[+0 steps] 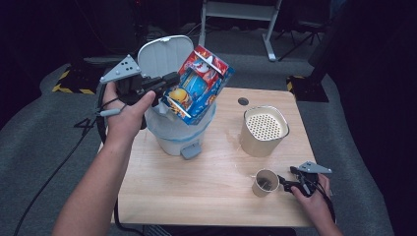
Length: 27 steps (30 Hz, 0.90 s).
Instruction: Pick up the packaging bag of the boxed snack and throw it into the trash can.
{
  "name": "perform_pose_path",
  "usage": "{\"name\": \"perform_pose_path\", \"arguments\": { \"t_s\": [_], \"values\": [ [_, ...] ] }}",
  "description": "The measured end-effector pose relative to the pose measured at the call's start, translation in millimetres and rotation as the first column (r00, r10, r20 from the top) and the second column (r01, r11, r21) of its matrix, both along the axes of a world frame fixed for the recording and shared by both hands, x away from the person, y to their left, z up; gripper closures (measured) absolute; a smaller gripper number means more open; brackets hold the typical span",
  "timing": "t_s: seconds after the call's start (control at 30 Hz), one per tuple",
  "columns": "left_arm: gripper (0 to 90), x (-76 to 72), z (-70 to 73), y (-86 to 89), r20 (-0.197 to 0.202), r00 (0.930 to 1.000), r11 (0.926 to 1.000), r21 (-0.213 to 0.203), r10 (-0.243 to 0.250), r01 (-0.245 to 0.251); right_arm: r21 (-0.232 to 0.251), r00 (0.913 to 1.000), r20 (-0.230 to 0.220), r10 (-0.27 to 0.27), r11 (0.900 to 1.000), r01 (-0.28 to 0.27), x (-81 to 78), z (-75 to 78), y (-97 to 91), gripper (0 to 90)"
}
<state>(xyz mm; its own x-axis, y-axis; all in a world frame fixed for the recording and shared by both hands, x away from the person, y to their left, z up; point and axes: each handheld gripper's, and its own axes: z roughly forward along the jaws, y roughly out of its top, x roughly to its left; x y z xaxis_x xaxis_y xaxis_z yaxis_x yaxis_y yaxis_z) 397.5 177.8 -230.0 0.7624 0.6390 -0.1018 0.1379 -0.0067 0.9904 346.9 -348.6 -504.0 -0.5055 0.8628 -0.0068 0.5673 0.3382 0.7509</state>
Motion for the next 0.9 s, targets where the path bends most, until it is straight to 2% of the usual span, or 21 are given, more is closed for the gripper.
{"name": "perform_pose_path", "arguments": {
  "t_s": [0.1,0.17,0.3,0.5,0.63,0.73,0.83,0.9],
  "values": [
    [88.9,5.7,3.8,2.1,0.012,0.9997,0.9998,0.000,0.019,-0.019,0.000,1.0000,0.000,0.000,1.0000,0.000,0.0,0.0,0.0,27.3],
    [88.9,10.0,5.4,3.1,0.024,0.9990,0.9992,-0.014,0.038,-0.038,0.000,1.0000,0.000,0.000,1.0000,0.000,0.0,0.0,0.0,27.3],
    [89.0,23.8,5.7,5.3,0.031,0.9965,0.9940,-0.079,0.078,-0.075,-0.001,1.0000,0.001,0.000,1.0000,0.000,0.0,0.0,0.0,27.3],
    [88.9,38.1,5.7,8.3,0.033,0.9924,0.9857,-0.124,0.118,-0.114,-0.001,1.0000,0.001,-0.001,1.0000,0.001,-0.1,0.0,0.1,27.4],
    [88.9,46.8,3.3,9.7,0.035,0.9864,0.9801,-0.124,0.161,-0.155,-0.001,1.0000,0.001,-0.001,1.0000,0.001,-0.1,0.0,0.1,27.4],
    [88.9,51.9,1.8,11.3,0.035,0.9832,0.9788,-0.107,0.179,-0.175,-0.001,1.0000,0.001,-0.001,1.0000,0.001,-0.1,0.0,0.1,27.3],
    [88.9,57.4,-2.0,10.0,0.028,0.9749,0.9728,-0.078,0.221,-0.218,-0.001,1.0000,0.001,-0.001,1.0000,0.001,0.0,0.0,0.1,27.4],
    [88.9,61.3,-3.8,9.3,0.015,0.9726,0.9707,-0.068,0.232,-0.230,-0.001,1.0000,0.001,-0.001,1.0000,0.001,-0.1,0.0,0.1,27.3]
  ]
}}
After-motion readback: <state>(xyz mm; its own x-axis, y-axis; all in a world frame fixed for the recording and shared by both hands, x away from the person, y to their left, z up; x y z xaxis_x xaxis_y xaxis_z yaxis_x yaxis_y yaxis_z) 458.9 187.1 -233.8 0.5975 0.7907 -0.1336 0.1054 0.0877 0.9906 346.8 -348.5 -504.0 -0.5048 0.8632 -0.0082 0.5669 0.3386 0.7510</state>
